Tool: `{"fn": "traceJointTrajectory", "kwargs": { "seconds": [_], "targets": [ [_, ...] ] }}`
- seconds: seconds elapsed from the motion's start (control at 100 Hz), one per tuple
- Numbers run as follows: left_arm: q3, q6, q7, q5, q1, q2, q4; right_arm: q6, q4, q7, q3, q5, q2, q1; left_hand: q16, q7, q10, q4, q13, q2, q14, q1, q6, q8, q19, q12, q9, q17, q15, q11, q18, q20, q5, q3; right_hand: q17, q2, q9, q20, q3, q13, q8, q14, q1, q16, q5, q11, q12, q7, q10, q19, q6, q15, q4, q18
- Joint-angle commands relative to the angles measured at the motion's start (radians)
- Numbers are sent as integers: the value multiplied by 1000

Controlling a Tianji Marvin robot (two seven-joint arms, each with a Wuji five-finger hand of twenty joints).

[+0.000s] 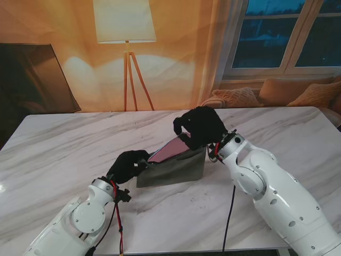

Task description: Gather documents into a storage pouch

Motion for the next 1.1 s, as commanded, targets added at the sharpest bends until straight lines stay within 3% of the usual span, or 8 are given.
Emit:
{"fn": "traceJointTrajectory", "kwargs": {
  "seconds": [0.0,0.23,0.32,0.38,0.44,0.47,0.76,1.09],
  "targets": [
    [2,-4,-14,2,4,-2,-14,7,6,14,-10,2,-7,2,8,104,-54,-11,11,29,42,52,-12,66,-17,5,30,-15,-4,35,-58,-18,90,1,-2,23,17,20,-5,-13,-11,-98,-61,10,24,26,22,34,30,51,19,19,-19,-38],
    [1,-3,-12,5,8,-2,-22,30,19,29,-27,55,-16,-7,8,105,-55,-11,12,29,41,52,-14,67,-17,6,31,-15,-4,35,-58,-18,92,1,-29,12,-31,16,-85,-47,1,-99,-105,3,-33,15,13,19,22,28,34,-4,-34,-36],
    [2,-4,-12,5,9,-1,-22,40,24,35,-28,76,-19,-14,8,105,-54,-11,12,28,41,52,-14,68,-17,6,31,-15,-4,35,-58,-18,92,1,-70,30,-85,23,-100,-93,54,-88,-142,4,-58,2,6,-88,23,-4,70,-30,-16,-26],
    [2,-3,-12,6,9,-1,-23,47,25,39,-25,83,-20,-20,8,105,-54,-11,13,28,41,53,-15,68,-17,5,31,-15,-4,35,-58,-18,92,1,-115,54,-145,31,-99,-144,108,-76,-176,7,-84,-25,2,-197,22,-45,95,-68,26,-19],
    [1,-2,-13,7,10,-1,-24,53,28,40,-21,89,-20,-25,8,106,-57,-10,13,28,40,53,-15,69,-17,6,31,-15,-4,36,-58,-18,93,1,-140,82,-199,34,-98,-182,181,-72,-214,12,-105,-43,-1,-292,26,-73,114,-101,123,-15],
    [1,-1,-13,7,11,-1,-25,57,28,43,-18,96,-21,-29,8,107,-56,-10,13,28,41,53,-15,69,-17,6,31,-15,-5,36,-58,-18,94,1,-160,89,-234,33,-105,-216,205,-66,-218,10,-129,-57,-5,-321,25,-88,118,-125,137,-15],
    [2,2,-13,8,12,-1,-29,97,34,72,4,151,-26,-50,9,108,-58,-10,14,29,41,53,-18,70,-16,6,32,-12,-5,38,-60,-18,94,1,-317,102,-483,39,-152,-422,209,-39,-237,-23,-290,-196,-91,-428,42,-212,155,-333,142,-10],
    [0,6,-15,8,15,0,-37,162,77,113,-10,200,-30,-31,10,110,-56,-10,15,28,41,53,-18,71,-17,5,33,-12,-4,40,-58,-18,97,2,-339,85,-498,58,-133,-444,204,-43,-219,-18,-285,-172,-104,-438,50,-245,175,-353,141,-11]
  ]
}}
